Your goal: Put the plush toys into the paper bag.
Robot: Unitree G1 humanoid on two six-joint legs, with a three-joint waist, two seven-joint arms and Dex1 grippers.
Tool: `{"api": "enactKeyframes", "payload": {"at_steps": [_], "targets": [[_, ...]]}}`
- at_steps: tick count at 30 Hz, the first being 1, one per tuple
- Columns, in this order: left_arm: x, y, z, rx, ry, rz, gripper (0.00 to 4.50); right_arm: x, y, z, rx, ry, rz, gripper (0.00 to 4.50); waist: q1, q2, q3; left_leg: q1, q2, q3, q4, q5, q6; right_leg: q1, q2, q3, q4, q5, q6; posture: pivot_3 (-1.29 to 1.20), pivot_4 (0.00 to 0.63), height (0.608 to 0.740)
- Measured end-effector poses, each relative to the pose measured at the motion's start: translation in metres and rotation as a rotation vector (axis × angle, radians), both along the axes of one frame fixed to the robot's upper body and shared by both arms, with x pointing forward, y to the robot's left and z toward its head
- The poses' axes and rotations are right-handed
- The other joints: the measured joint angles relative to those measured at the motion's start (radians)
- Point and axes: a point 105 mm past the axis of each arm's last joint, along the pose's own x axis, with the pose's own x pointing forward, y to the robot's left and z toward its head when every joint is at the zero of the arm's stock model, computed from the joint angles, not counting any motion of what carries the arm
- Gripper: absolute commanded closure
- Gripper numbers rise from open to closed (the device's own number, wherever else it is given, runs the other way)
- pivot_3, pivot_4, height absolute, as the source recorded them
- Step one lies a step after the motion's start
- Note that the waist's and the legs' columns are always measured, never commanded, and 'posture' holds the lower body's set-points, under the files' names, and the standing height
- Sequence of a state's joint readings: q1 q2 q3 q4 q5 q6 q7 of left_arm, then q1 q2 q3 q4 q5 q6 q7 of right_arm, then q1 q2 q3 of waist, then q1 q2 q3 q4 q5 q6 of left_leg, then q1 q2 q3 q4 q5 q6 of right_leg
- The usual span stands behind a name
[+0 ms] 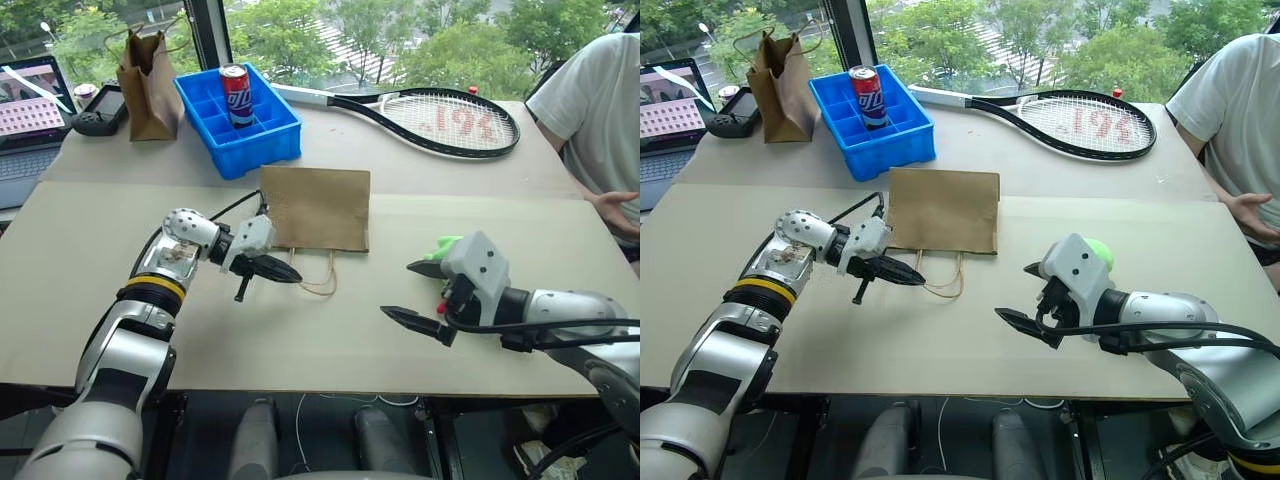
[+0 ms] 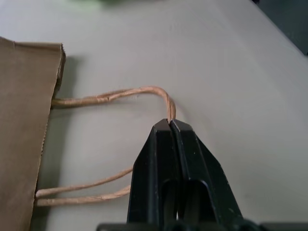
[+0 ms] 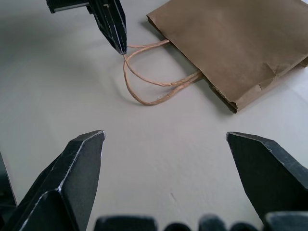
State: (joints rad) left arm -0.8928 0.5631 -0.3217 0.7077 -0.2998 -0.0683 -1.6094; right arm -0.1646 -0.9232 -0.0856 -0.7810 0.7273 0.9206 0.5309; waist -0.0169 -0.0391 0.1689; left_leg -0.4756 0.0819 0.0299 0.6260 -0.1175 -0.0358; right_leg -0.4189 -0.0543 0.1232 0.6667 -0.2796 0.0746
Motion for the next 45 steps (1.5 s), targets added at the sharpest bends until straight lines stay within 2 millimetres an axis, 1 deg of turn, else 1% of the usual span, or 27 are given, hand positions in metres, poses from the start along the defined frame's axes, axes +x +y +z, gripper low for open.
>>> {"api": "enactKeyframes", "payload": {"at_steps": [1, 4, 10, 11, 13, 15, 17, 18, 19, 21, 22, 23, 24, 25, 27, 29, 31, 35, 37, 38, 39, 43, 44, 45], "targets": [[-0.003, -0.004, 0.01, -0.033, 0.034, -0.006, 4.44, -0.002, 0.0, -0.002, 0.0, 0.005, 0.001, 0.0, 0.0, 0.0, 0.0, 0.0, 0.0, 0.0, 0.0, 0.0, 0.0, 0.0, 0.0, 0.0, 0.0, 0.0, 0.0, 0.0, 0.15, 0.74], [-0.013, -0.013, 0.031, -0.084, 0.091, -0.039, 4.44, -0.006, 0.002, -0.006, 0.004, 0.022, 0.009, 0.0, -0.001, 0.0, 0.0, 0.0, 0.0, 0.0, 0.0, 0.0, 0.0, 0.0, 0.0, 0.0, 0.0, 0.0, 0.0, 0.0, 0.15, 0.74], [-0.038, -0.028, 0.059, -0.097, 0.191, -0.103, 4.44, -0.016, 0.013, -0.019, 0.036, 0.072, 0.038, 0.0, -0.002, 0.0, 0.0, 0.0, 0.0, -0.001, 0.001, 0.0, 0.0, 0.0, 0.0, 0.0, 0.001, 0.0, 0.0, 0.0, 0.15, 0.74], [-0.041, -0.029, 0.061, -0.086, 0.19, -0.111, 4.44, -0.017, 0.014, -0.02, 0.037, 0.072, 0.039, 0.0, -0.003, 0.0, 0.0, 0.001, 0.0, -0.001, 0.001, 0.0, 0.0, 0.0, 0.0, 0.0, 0.001, 0.0, 0.0, 0.0, 0.15, 0.74], [-0.042, -0.028, 0.063, -0.059, 0.146, -0.106, 4.44, -0.018, 0.016, -0.023, 0.037, 0.078, 0.031, 0.0, -0.004, 0.001, 0.0, 0.001, 0.0, -0.001, 0.001, 0.0, 0.0, 0.001, 0.0, 0.0, 0.001, 0.0, 0.0, 0.0, 0.15, 0.74], [-0.03, -0.018, 0.056, 0.017, 0.021, -0.056, 4.44, -0.017, 0.017, -0.026, 0.042, 0.079, 0.021, 0.0, -0.005, 0.002, -0.001, 0.002, 0.0, -0.001, 0.001, 0.0, 0.001, 0.001, 0.0, 0.0, 0.001, 0.0, 0.0, 0.0, 0.15, 0.74], [-0.012, -0.005, 0.041, 0.071, -0.041, 0.022, 3.92, -0.015, 0.016, -0.026, 0.037, 0.067, 0.005, 0.0, -0.001, 0.002, -0.001, 0.002, 0.0, -0.001, 0.001, 0.001, 0.001, 0.001, 0.0, 0.0, 0.001, 0.0, 0.0, 0.0, 0.15, 0.74], [-0.007, -0.002, 0.036, 0.073, -0.042, 0.043, 3.58, -0.015, 0.016, -0.026, 0.037, 0.064, 0.001, 0.0, 0.0, 0.002, -0.001, 0.001, 0.0, -0.001, 0.001, 0.001, 0.001, 0.001, 0.0, 0.0, 0.001, 0.0, 0.0, 0.0, 0.15, 0.74], [-0.004, -0.002, 0.032, 0.072, -0.044, 0.052, 3.39, -0.014, 0.016, -0.026, 0.037, 0.06, -0.003, 0.0, 0.001, 0.002, -0.001, 0.001, 0.0, -0.001, 0.001, 0.001, 0.001, 0.001, 0.0, 0.0, 0.0, 0.0, 0.0, 0.0, 0.15, 0.74], [0.001, -0.001, 0.026, 0.059, -0.039, 0.062, 2.52, -0.013, 0.016, -0.025, 0.034, 0.05, -0.005, 0.0, 0.006, 0.002, -0.001, 0.0, -0.001, -0.001, 0.002, 0.001, 0.001, 0.001, 0.0, -0.001, 0.0, 0.0, 0.0, 0.0, 0.15, 0.74], [0.004, 0.002, 0.022, 0.071, -0.054, 0.069, 2.26, -0.012, 0.016, -0.024, 0.034, 0.046, -0.005, 0.0, 0.005, 0.002, -0.001, 0.0, -0.001, -0.001, 0.002, 0.001, 0.001, 0.0, 0.0, -0.001, 0.0, 0.0, 0.0, 0.0, 0.15, 0.74], [0.008, 0.008, 0.016, 0.096, -0.09, 0.075, 1.81, -0.012, 0.016, -0.024, 0.031, 0.042, -0.009, 0.0, 0.004, 0.002, -0.001, 0.0, -0.001, -0.001, 0.001, 0.001, 0.001, 0.0, 0.0, 0.0, 0.0, 0.0, 0.0, 0.0, 0.15, 0.74], [0.01, 0.012, 0.01, 0.12, -0.126, 0.076, 1.46, -0.011, 0.015, -0.024, 0.029, 0.041, -0.012, 0.0, 0.004, 0.002, -0.001, 0.0, -0.001, -0.001, 0.001, 0.001, 0.001, 0.0, 0.0, -0.001, 0.0, 0.0, 0.0, 0.0, 0.15, 0.74], [0.012, 0.013, 0.006, 0.128, -0.154, 0.071, 1.16, -0.01, 0.014, -0.024, 0.028, 0.039, -0.016, 0.0, 0.005, 0.002, -0.001, 0.0, -0.001, -0.001, 0.001, 0.001, 0.001, 0.0, 0.0, -0.001, 0.0, 0.0, 0.0, 0.0, 0.15, 0.74], [0.016, 0.008, -0.002, 0.125, -0.239, 0.054, 0.48, -0.01, 0.014, -0.024, 0.029, 0.036, -0.017, 0.0, 0.005, 0.002, -0.001, 0.0, -0.001, -0.001, 0.001, 0.001, 0.001, 0.001, 0.0, -0.001, 0.0, 0.0, 0.0, 0.0, 0.15, 0.74], [0.015, 0.007, -0.01, 0.135, -0.285, 0.019, 0.48, -0.009, 0.015, -0.021, 0.031, 0.026, -0.013, 0.0, 0.005, 0.002, -0.001, 0.0, -0.001, -0.001, 0.001, 0.001, 0.001, 0.001, 0.0, 0.0, 0.0, 0.0, 0.0, 0.0, 0.15, 0.74], [0.015, 0.009, -0.016, 0.147, -0.29, 0.006, 0.48, -0.009, 0.015, -0.021, 0.031, 0.025, -0.014, 0.0, 0.004, 0.002, -0.001, 0.0, -0.001, -0.001, 0.001, 0.001, 0.001, 0.0, 0.0, 0.0, 0.0, 0.0, 0.0, 0.0, 0.15, 0.74], [0.015, 0.002, -0.019, 0.118, -0.274, -0.009, 0.48, -0.008, 0.015, -0.02, 0.031, 0.023, -0.016, 0.0, 0.004, 0.002, -0.001, 0.0, -0.001, -0.001, 0.001, 0.001, 0.001, 0.001, 0.0, 0.0, 0.0, 0.0, 0.0, 0.0, 0.15, 0.74], [0.016, 0.002, -0.019, 0.1, -0.262, -0.005, 1.0, -0.008, 0.014, -0.02, 0.031, 0.021, -0.018, 0.0, 0.004, 0.002, -0.001, 0.0, -0.001, -0.001, 0.001, 0.001, 0.001, 0.001, 0.0, 0.0, 0.0, 0.0, 0.0, 0.0, 0.15, 0.74], [0.015, 0.001, -0.017, 0.091, -0.253, -0.009, 1.15, -0.008, 0.014, -0.02, 0.031, 0.02, -0.019, 0.0, 0.004, 0.002, -0.001, 0.0, -0.001, -0.001, 0.001, 0.001, 0.001, 0.001, 0.0, 0.0, 0.0, 0.0, 0.0, 0.0, 0.15, 0.74], [0.015, 0.001, -0.017, 0.089, -0.245, -0.013, 1.5, -0.008, 0.014, -0.02, 0.031, 0.02, -0.019, 0.0, 0.004, 0.002, -0.001, 0.0, -0.001, -0.001, 0.001, 0.001, 0.001, 0.001, 0.0, -0.001, 0.0, 0.0, 0.0, 0.0, 0.15, 0.74], [0.012, 0.003, -0.015, 0.076, -0.198, -0.025, 3.24, -0.008, 0.014, -0.02, 0.029, 0.019, -0.02, 0.0, 0.001, 0.002, -0.001, 0.0, -0.001, -0.001, 0.001, 0.001, 0.001, 0.001, 0.0, 0.0, 0.001, 0.0, 0.0, 0.0, 0.15, 0.74], [0.012, 0.003, -0.015, 0.074, -0.193, -0.024, 3.48, -0.007, 0.014, -0.02, 0.029, 0.018, -0.02, 0.0, 0.001, 0.002, -0.001, 0.0, -0.001, -0.001, 0.001, 0.001, 0.001, 0.001, 0.0, 0.0, 0.001, 0.0, 0.0, 0.0, 0.15, 0.74], [0.012, 0.004, -0.015, 0.072, -0.188, -0.021, 3.92, -0.007, 0.014, -0.02, 0.028, 0.018, -0.021, 0.0, 0.001, 0.002, -0.001, 0.0, -0.001, -0.001, 0.001, 0.001, 0.001, 0.001, 0.0, -0.001, 0.001, 0.0, 0.0, 0.0, 0.15, 0.74]]}}
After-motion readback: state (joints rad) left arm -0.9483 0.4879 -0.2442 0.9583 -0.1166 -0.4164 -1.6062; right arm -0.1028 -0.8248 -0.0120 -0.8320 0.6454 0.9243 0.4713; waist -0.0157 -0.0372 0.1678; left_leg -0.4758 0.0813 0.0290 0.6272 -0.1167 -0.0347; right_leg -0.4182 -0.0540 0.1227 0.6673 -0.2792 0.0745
